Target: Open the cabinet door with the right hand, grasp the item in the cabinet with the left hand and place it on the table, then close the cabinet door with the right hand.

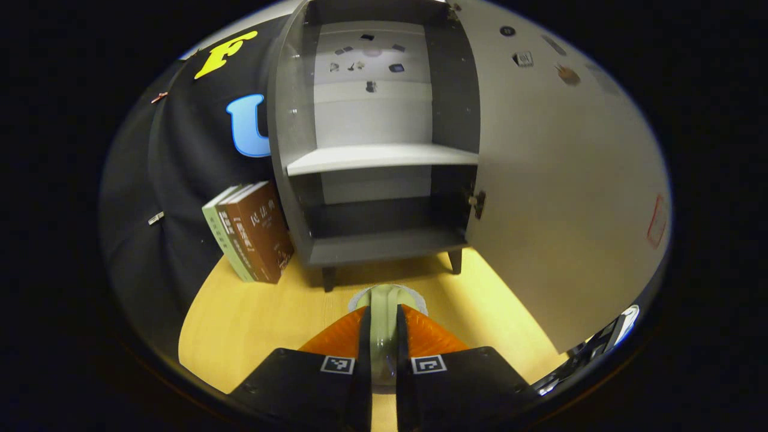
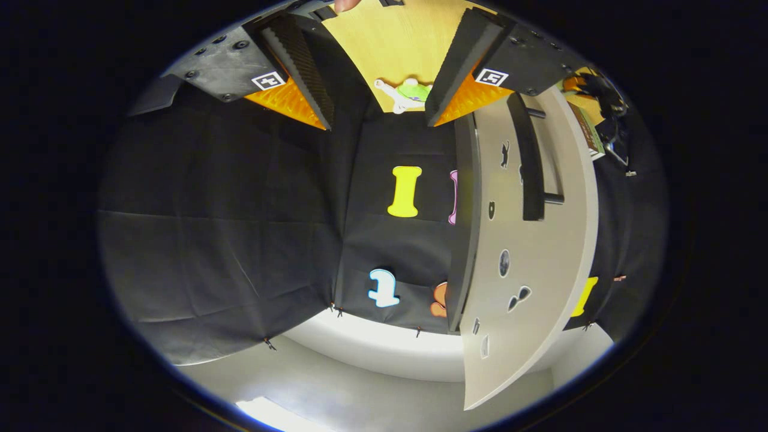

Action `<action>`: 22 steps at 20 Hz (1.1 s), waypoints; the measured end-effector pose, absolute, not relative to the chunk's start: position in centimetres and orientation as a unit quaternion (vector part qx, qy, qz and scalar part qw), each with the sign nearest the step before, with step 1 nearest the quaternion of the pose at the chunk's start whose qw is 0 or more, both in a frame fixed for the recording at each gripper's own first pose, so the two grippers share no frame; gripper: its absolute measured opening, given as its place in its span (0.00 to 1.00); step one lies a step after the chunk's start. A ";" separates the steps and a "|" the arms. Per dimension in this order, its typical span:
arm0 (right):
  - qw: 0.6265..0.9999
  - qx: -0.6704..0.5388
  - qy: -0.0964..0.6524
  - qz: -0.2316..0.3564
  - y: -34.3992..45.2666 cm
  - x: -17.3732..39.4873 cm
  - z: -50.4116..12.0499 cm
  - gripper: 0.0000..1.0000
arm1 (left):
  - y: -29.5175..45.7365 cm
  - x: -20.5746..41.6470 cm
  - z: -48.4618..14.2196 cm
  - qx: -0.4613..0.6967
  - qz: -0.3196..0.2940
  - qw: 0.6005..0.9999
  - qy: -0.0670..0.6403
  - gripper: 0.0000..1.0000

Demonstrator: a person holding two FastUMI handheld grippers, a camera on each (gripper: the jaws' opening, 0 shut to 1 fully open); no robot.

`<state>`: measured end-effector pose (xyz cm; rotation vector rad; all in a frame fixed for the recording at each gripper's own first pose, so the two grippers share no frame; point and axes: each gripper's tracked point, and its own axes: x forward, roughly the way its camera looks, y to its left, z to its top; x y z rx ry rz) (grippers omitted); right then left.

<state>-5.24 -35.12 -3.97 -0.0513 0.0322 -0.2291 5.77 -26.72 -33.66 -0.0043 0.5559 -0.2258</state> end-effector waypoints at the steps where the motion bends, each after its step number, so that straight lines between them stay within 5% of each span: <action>1: 0.994 -0.024 0.013 -0.109 -34.9 -5.0 -3.7 0.95 | -27.6 4.9 -35.2 -0.003 -0.119 0.952 0.281 0.20; 13: 0.996 0.029 0.024 -0.079 -35.1 -2.7 -4.4 0.98 | -31.9 0.6 -47.7 0.038 -0.107 0.937 0.330 0.20; 22: 0.997 0.025 0.024 -0.064 -34.7 -2.2 -4.3 0.98 | -32.5 0.6 -49.2 0.013 -0.101 0.938 0.331 0.23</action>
